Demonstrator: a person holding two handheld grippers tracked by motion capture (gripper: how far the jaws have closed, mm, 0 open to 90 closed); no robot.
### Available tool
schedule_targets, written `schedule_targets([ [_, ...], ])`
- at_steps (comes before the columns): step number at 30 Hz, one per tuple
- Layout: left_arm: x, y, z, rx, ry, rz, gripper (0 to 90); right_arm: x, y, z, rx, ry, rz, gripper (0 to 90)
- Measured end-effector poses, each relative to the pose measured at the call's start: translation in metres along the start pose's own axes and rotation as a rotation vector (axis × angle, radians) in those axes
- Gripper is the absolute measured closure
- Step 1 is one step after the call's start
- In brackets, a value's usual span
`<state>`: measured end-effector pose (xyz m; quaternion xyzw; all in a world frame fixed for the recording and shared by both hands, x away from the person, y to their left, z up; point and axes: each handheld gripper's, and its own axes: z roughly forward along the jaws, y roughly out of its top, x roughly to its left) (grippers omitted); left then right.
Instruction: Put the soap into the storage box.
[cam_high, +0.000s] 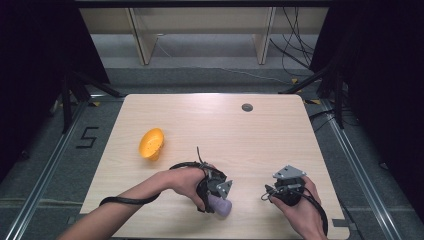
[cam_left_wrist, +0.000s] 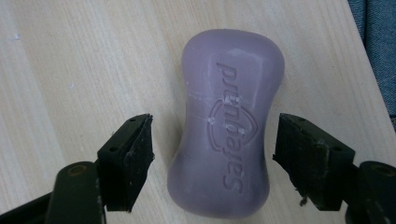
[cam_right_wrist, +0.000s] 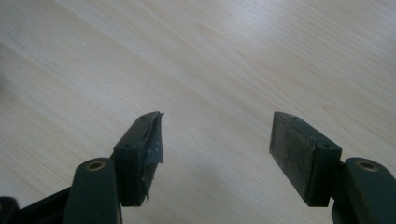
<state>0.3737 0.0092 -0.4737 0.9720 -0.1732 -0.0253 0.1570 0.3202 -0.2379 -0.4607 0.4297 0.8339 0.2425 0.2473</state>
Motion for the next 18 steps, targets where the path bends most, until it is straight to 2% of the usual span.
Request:
schedule_targets([
  [2,0.0009,0.0011,0.0017,0.017,-0.013,0.008,27.8,0.0009,0.0004,-0.0009,0.007,0.005,0.020,35.1],
  [6,0.0010,0.0022,0.0057,0.031,-0.018,0.023,28.2,0.0010,0.0005,-0.0009,0.008,0.005,0.018,35.1],
  [7,0.0010,0.0022,0.0057,0.031,-0.018,0.023,28.2,0.0001,0.0000,0.0001,0.000,0.001,-0.003,35.1],
  [9,0.0012,0.0020,0.0083,0.046,-0.030,0.031,28.8,0.0005,0.0000,0.0000,0.003,0.002,0.000,35.1],
  [18,0.0046,0.0051,0.0106,0.055,-0.039,0.016,32.9,0.0006,0.0000,0.0003,0.004,0.001,-0.004,35.1],
])
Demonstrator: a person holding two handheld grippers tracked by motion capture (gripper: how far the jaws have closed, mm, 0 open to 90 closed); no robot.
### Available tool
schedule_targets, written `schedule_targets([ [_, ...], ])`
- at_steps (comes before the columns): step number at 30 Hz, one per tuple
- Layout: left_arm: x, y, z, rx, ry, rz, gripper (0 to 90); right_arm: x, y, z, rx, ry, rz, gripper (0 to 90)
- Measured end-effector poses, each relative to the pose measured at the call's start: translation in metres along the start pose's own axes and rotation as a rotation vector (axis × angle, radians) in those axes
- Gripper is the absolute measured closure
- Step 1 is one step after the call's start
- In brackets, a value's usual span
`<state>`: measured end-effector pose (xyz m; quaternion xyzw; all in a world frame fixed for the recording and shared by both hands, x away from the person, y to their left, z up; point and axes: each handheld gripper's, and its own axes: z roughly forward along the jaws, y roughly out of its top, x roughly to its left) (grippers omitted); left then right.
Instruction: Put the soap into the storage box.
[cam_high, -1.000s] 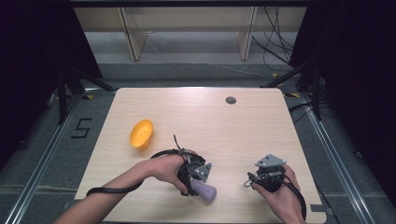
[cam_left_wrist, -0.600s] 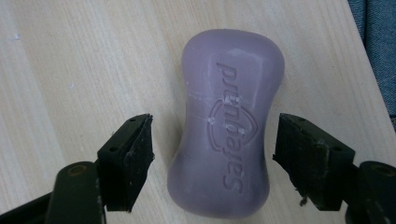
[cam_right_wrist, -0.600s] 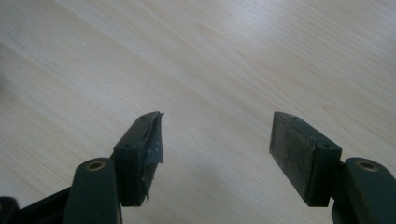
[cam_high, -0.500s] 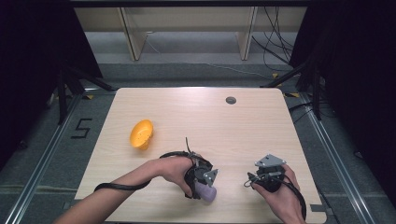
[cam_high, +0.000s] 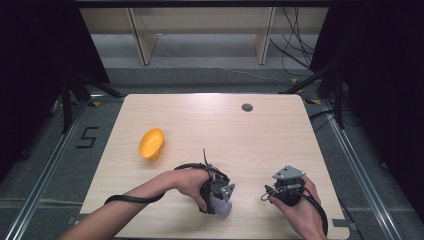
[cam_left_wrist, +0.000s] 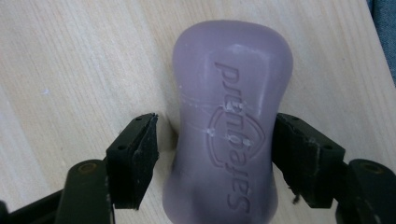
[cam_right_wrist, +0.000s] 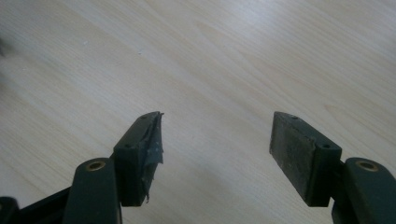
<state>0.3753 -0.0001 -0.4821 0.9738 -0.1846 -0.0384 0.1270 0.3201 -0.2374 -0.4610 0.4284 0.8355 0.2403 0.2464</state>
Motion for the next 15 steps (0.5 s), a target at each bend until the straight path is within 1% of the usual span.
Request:
schedule_targets([
  [1,0.0007,0.0005,0.0002,0.000,0.004,0.004,33.8,0.0000,0.0000,0.0000,0.000,0.000,0.000,35.1],
  [2,0.0013,0.0012,0.0002,0.005,0.004,0.008,34.3,0.0010,0.0005,-0.0009,0.009,0.005,0.020,35.0],
  [3,0.0010,0.0021,0.0001,0.010,0.001,0.007,34.3,0.0009,0.0005,-0.0009,0.008,0.004,0.018,35.0],
  [4,0.0005,0.0026,0.0006,0.009,0.007,0.012,34.6,0.0002,0.0000,-0.0001,0.001,0.001,0.000,35.1],
  [5,-0.0001,0.0034,0.0004,0.014,0.009,0.020,35.3,0.0000,0.0000,0.0000,-0.001,0.001,-0.003,35.1],
  [6,-0.0008,0.0040,0.0000,0.014,0.008,0.025,37.3,-0.0002,0.0000,0.0002,-0.004,0.001,-0.006,35.0],
  [7,-0.0021,0.0046,-0.0005,0.009,0.005,0.019,41.5,0.0006,0.0005,-0.0006,0.003,0.006,0.011,35.1],
  [9,-0.0036,0.0053,-0.0012,0.014,0.012,0.026,47.5,0.0010,0.0004,-0.0007,0.009,0.008,0.015,35.1],
  [13,-0.0048,0.0057,-0.0008,0.015,0.018,0.016,48.0,0.0014,0.0006,-0.0007,0.008,0.009,0.017,35.0],
  [15,-0.0064,0.0064,-0.0012,0.021,0.025,-0.001,48.2,0.0013,0.0005,-0.0008,0.007,0.009,0.016,35.0],
])
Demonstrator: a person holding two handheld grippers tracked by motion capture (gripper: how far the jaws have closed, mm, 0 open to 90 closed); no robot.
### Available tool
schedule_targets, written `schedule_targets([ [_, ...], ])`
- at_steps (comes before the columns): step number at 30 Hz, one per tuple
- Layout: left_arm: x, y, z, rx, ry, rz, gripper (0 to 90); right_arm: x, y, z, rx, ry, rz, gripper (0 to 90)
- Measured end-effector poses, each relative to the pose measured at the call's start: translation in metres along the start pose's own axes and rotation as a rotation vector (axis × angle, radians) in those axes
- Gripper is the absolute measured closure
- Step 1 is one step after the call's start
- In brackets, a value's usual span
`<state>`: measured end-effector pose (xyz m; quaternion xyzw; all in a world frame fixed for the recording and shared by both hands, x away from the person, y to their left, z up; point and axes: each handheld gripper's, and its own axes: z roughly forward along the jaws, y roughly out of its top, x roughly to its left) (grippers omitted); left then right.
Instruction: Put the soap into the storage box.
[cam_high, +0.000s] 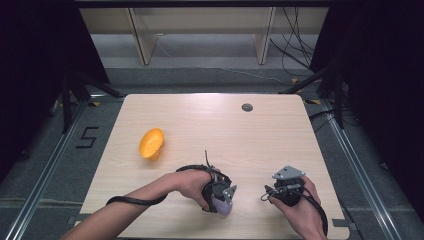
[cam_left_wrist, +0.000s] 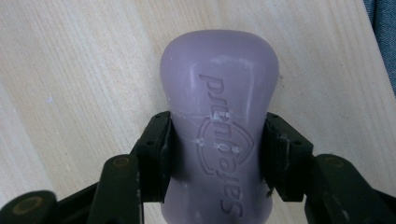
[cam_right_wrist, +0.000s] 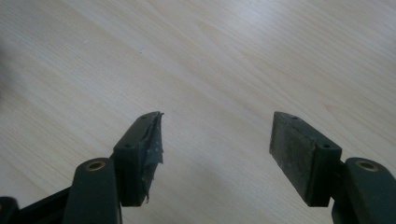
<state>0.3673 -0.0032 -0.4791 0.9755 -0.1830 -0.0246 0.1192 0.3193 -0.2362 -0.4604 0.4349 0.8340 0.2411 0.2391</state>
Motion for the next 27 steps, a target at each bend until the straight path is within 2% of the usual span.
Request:
schedule_targets([
  [1,-0.001,0.000,0.000,0.002,0.003,-0.011,48.3,-0.001,0.000,0.001,-0.007,-0.004,-0.017,35.0],
  [2,-0.002,0.000,0.000,0.003,0.007,-0.023,48.3,0.000,0.000,0.000,0.001,0.000,0.001,35.0],
  [4,-0.003,-0.001,0.000,0.001,0.018,-0.057,48.5,0.000,0.000,0.000,0.000,0.001,0.001,35.0],
  [8,-0.006,-0.004,-0.001,-0.031,0.031,-0.149,48.6,0.000,0.000,0.000,0.000,0.002,0.001,35.1],
  [12,-0.008,-0.012,-0.004,-0.076,0.045,-0.276,48.6,-0.001,0.000,0.001,-0.005,-0.001,-0.012,35.0],
  [13,-0.006,-0.014,-0.006,-0.049,0.050,-0.280,48.6,-0.001,0.000,0.001,-0.005,-0.001,-0.012,35.0],
  [16,-0.006,-0.022,-0.010,-0.062,0.039,-0.419,48.6,0.000,0.000,0.000,0.001,0.002,0.000,35.0],
  [19,-0.007,-0.029,-0.015,-0.068,0.076,-0.554,48.6,0.000,0.000,0.000,0.000,0.002,0.000,35.0],
  [20,-0.009,-0.030,-0.016,-0.086,0.086,-0.631,48.6,0.000,0.000,0.000,0.000,0.003,0.001,34.9],
  [21,-0.010,-0.033,-0.019,-0.124,0.086,-0.741,48.7,0.000,0.000,0.000,0.000,0.003,0.001,34.9],
  [22,-0.010,-0.035,-0.020,-0.185,0.090,-0.853,48.7,0.000,0.000,0.000,0.001,0.004,0.003,35.0],
  [23,-0.010,-0.038,-0.023,-0.193,0.079,-0.899,48.7,0.001,0.000,0.000,0.003,0.005,0.006,35.0],
  [24,-0.011,-0.041,-0.026,-0.183,0.071,-0.964,48.7,0.000,0.000,0.001,0.001,0.003,-0.001,34.9],
  [27,-0.013,-0.045,-0.031,-0.160,0.131,-1.016,48.7,0.000,0.000,0.000,0.002,0.004,-0.003,34.9],
])
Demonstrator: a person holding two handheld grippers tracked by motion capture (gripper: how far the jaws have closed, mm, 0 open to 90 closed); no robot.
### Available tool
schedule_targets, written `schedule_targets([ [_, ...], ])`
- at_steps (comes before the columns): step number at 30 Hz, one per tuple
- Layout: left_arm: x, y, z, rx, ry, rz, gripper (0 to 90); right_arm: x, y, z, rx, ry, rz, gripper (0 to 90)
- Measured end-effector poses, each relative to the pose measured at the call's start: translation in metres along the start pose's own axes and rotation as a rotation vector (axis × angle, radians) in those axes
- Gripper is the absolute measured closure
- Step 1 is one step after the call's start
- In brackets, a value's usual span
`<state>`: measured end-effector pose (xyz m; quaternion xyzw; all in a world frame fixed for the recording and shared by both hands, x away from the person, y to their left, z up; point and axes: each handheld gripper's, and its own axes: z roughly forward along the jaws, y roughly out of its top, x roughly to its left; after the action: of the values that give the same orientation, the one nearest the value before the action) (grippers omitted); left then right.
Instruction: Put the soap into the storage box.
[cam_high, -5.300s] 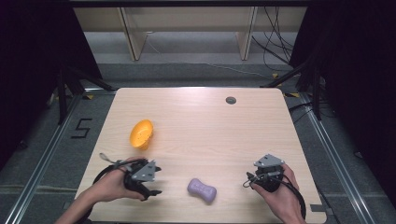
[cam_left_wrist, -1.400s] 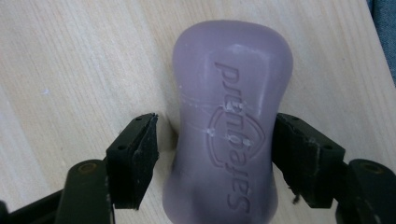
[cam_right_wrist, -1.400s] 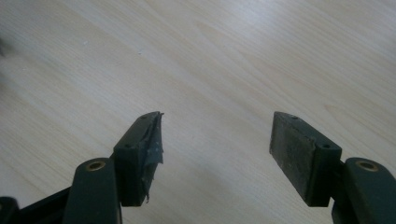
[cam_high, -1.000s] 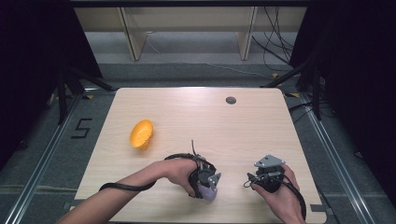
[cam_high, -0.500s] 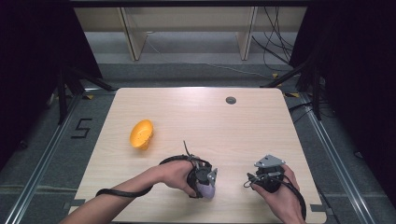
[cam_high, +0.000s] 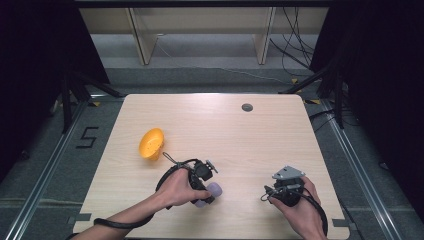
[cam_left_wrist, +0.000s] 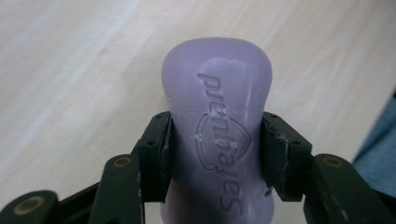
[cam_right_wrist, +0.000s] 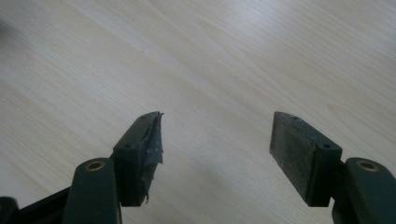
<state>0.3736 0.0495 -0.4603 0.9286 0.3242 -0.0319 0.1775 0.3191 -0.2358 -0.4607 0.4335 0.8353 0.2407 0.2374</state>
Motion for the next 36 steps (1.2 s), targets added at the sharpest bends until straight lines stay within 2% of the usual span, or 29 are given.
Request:
schedule_targets([
  [2,0.002,-0.002,-0.003,0.010,0.028,-0.023,48.7,0.000,0.000,0.000,-0.001,-0.001,0.000,34.9],
  [6,0.007,-0.005,-0.010,-0.008,0.047,-0.093,48.7,0.000,0.000,0.000,0.003,0.002,0.007,34.9],
  [8,0.008,-0.006,-0.012,-0.008,0.049,-0.102,48.7,0.000,0.000,0.000,-0.001,0.000,0.001,34.9],
  [9,0.010,-0.007,-0.016,-0.012,0.068,-0.113,48.7,0.000,0.000,0.000,-0.002,-0.001,0.002,34.9],
  [10,0.010,-0.008,-0.017,-0.023,0.067,-0.131,48.7,0.000,0.000,0.000,-0.002,-0.001,0.001,34.8],
  [11,0.012,-0.009,-0.020,-0.027,0.073,-0.133,48.7,-0.001,0.000,0.000,-0.011,-0.007,-0.017,34.9],
  [13,0.015,-0.011,-0.024,-0.033,0.081,-0.145,48.7,-0.001,-0.001,0.000,-0.011,-0.006,-0.012,34.9],
  [14,0.017,-0.011,-0.026,-0.038,0.080,-0.157,48.7,0.000,0.000,-0.001,-0.005,-0.002,0.007,34.9],
  [16,0.022,-0.013,-0.031,-0.044,0.079,-0.173,48.7,0.000,0.000,-0.001,-0.008,-0.004,0.004,34.9],
  [19,0.026,-0.016,-0.036,-0.081,0.091,-0.223,48.7,0.000,0.000,-0.001,-0.006,-0.001,0.008,34.9],
  [20,0.029,-0.017,-0.039,-0.066,0.094,-0.212,48.7,0.000,0.000,-0.001,-0.007,-0.001,0.009,34.9],
  [21,0.029,-0.018,-0.040,-0.091,0.091,-0.256,48.7,0.000,0.000,-0.001,-0.005,-0.002,0.006,34.9],
  [22,0.031,-0.020,-0.042,-0.090,0.089,-0.271,48.7,0.000,0.000,-0.001,-0.004,-0.002,0.007,34.9],
  [23,0.032,-0.020,-0.044,-0.101,0.089,-0.288,48.7,-0.001,-0.001,0.000,-0.013,-0.009,-0.014,34.9],
  [25,0.038,-0.022,-0.049,-0.101,0.103,-0.289,48.7,-0.001,0.000,0.000,-0.011,-0.008,-0.011,34.9],
  [29,0.047,-0.026,-0.056,-0.115,0.113,-0.329,48.7,-0.001,0.000,0.000,-0.012,-0.009,-0.013,34.9],
  [30,0.050,-0.026,-0.059,-0.118,0.121,-0.322,48.7,-0.001,0.000,0.000,-0.010,-0.008,-0.009,34.9],
  [32,0.053,-0.028,-0.061,-0.138,0.109,-0.361,48.7,-0.001,0.000,0.000,-0.010,-0.009,-0.009,34.9],
  [36,0.061,-0.030,-0.068,-0.145,0.146,-0.385,48.7,-0.001,0.000,0.000,-0.010,-0.007,-0.006,34.9],
])
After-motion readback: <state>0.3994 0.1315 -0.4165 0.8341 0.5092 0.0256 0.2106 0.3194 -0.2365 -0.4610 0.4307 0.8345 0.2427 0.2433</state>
